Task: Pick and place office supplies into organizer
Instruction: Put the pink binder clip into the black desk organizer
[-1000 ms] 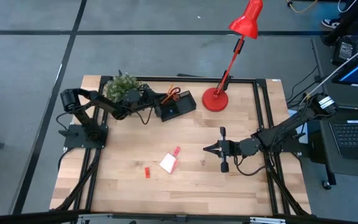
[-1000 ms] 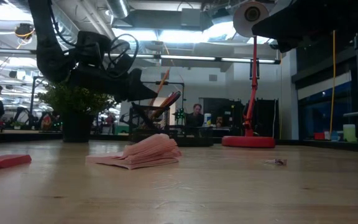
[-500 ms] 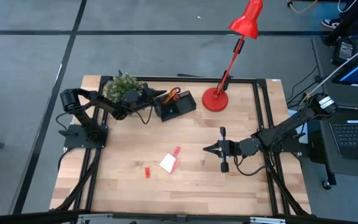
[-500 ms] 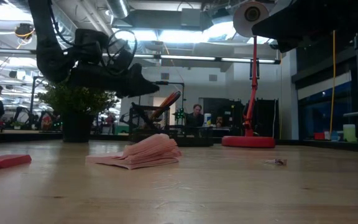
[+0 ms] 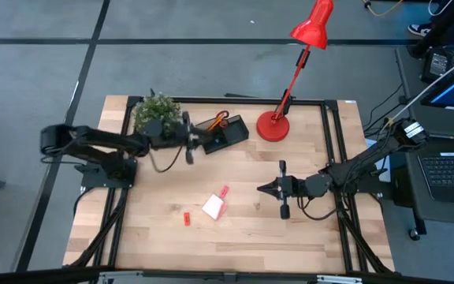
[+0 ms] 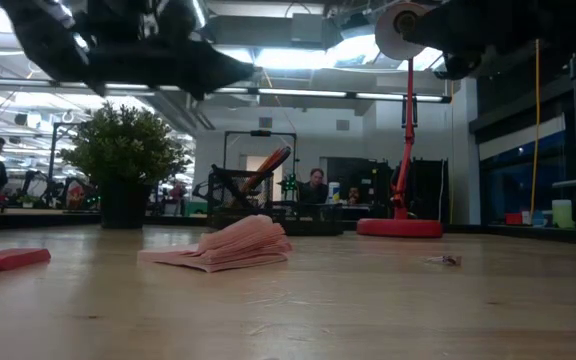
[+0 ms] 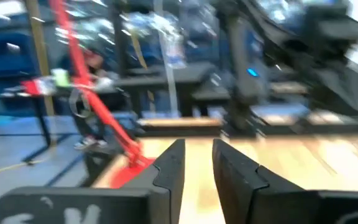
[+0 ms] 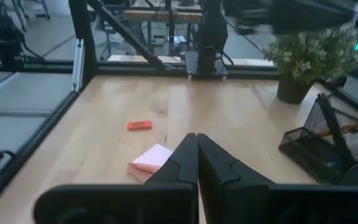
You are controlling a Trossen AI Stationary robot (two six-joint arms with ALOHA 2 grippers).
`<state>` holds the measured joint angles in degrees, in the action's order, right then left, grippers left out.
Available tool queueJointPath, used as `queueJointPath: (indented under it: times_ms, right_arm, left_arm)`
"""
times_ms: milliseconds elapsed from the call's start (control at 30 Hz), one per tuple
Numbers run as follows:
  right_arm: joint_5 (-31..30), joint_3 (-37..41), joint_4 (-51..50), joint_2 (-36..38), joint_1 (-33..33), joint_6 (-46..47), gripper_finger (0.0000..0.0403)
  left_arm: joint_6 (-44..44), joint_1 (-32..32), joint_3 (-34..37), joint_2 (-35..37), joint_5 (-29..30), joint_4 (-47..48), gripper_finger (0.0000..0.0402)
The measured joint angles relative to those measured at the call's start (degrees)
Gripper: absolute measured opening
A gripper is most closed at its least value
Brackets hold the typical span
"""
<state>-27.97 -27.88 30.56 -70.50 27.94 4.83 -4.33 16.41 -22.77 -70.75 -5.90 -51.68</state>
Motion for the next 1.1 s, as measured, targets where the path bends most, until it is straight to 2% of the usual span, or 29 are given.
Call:
queueJointPath:
  times_ms: [133, 267, 433, 600, 833, 1100]
  right_arm:
    - [0.0, -1.8, -3.6, 0.0, 0.1, 3.1, 0.0003]
    - [0.0, -5.6, -9.9, -0.2, 1.0, 6.0, 0.0002]
    - [-1.1, -12.7, -18.9, -4.5, 3.3, 10.5, 0.0001]
    - [-3.8, -20.6, -27.9, -11.5, 6.8, 17.5, 0.0001]
    - [-8.3, -29.2, -44.5, -19.5, 11.9, 38.1, 0.0001]
    - [-8.9, -38.8, -62.0, -25.3, 14.2, 55.8, 0.0000]
  left_arm:
    - [-2.4, -6.4, 0.0, 7.5, 2.1, 13.4, 0.0046]
    - [-3.0, -13.2, 0.0, 12.4, 5.7, 21.9, 0.0008]
    - [-4.0, -21.1, 0.0, 15.2, 8.9, 29.8, 0.0001]
    - [-2.9, -27.5, 0.0, 15.3, 10.6, 31.4, 0.0002]
    - [-2.4, -34.8, 0.0, 15.3, 10.8, 32.7, 0.0002]
    - [-0.9, -39.6, 0.0, 15.3, 11.7, 33.1, 0.0002]
